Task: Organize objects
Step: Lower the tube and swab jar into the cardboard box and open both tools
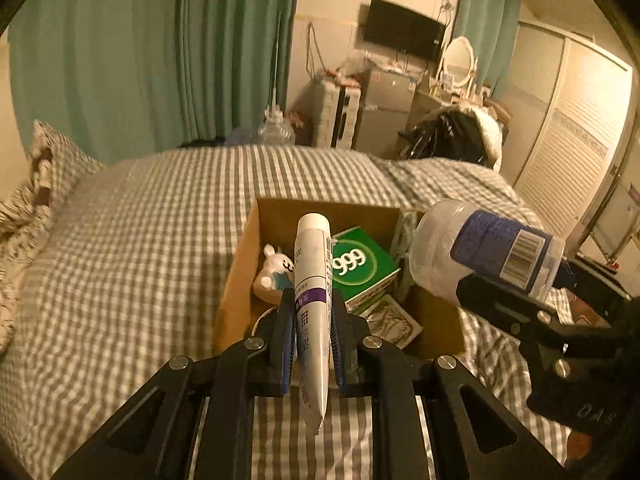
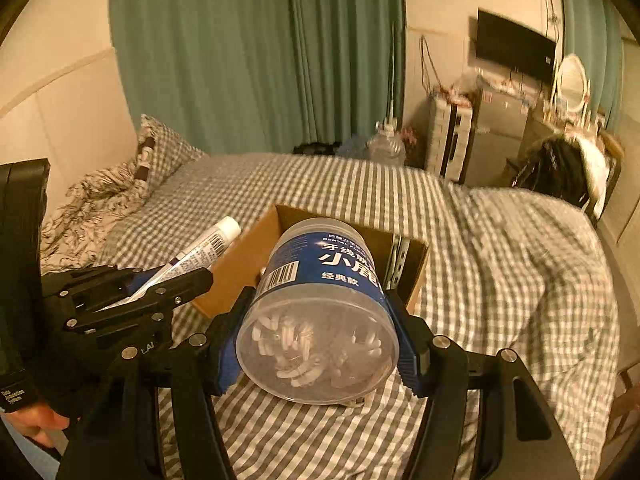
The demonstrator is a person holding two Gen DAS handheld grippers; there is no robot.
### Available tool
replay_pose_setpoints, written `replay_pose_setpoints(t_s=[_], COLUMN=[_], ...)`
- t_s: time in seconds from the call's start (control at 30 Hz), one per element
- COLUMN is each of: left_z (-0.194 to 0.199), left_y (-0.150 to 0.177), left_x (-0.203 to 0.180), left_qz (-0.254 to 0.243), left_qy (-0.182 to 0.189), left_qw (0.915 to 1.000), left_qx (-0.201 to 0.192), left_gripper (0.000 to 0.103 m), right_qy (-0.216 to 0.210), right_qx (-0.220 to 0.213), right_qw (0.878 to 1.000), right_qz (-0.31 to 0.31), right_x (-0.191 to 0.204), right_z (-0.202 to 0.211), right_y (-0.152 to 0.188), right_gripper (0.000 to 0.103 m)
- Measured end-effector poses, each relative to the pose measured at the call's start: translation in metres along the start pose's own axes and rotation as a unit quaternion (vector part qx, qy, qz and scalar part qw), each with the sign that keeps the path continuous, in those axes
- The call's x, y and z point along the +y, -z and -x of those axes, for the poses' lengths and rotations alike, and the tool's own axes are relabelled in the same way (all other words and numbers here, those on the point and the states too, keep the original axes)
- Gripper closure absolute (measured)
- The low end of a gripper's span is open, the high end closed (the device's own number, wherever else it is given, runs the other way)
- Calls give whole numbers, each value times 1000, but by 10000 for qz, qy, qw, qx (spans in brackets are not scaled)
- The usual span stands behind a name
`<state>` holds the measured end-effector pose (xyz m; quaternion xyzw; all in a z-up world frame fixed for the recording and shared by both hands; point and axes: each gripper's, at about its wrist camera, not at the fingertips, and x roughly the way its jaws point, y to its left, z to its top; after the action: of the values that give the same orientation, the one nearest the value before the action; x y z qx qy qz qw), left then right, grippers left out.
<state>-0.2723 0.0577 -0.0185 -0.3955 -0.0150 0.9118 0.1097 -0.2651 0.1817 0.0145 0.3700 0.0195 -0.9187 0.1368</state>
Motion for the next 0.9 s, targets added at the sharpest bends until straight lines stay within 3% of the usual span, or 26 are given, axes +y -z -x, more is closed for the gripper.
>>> replay_pose_setpoints(t_s=[0.3,0.57,0.67,0.7,0.87,0.9], left_z=[-65,-65,-46,-37,21,32], left_y=[9,10,5,2,-7,-8], left_x=[8,7,5,5,3,4], left_qz=[-106,-121,-80,-72,-47,-36], left_qy=[-42,1,-66,-116,-235,-262], left_qw=[9990,9990,9996,9998,9992,9988], left_qx=[438,425,250,162,-323,-416], left_gripper=[87,83,60,46,33,24], right_qy=[-229,-327,-308,-300,-106,-67], right_qx=[584,320,129,77,-249,-300], right_qw=[9980,9989,9992,9992,9992,9991], right_qz=[122,-95,-221,-258,-309,-306], right_x=[-14,-24,-26,-27,-17,-16], right_z=[-62,-60,-40,-34,19,29], right_y=[15,12,5,3,-5,-7], right_gripper=[41,37,30,30,26,25])
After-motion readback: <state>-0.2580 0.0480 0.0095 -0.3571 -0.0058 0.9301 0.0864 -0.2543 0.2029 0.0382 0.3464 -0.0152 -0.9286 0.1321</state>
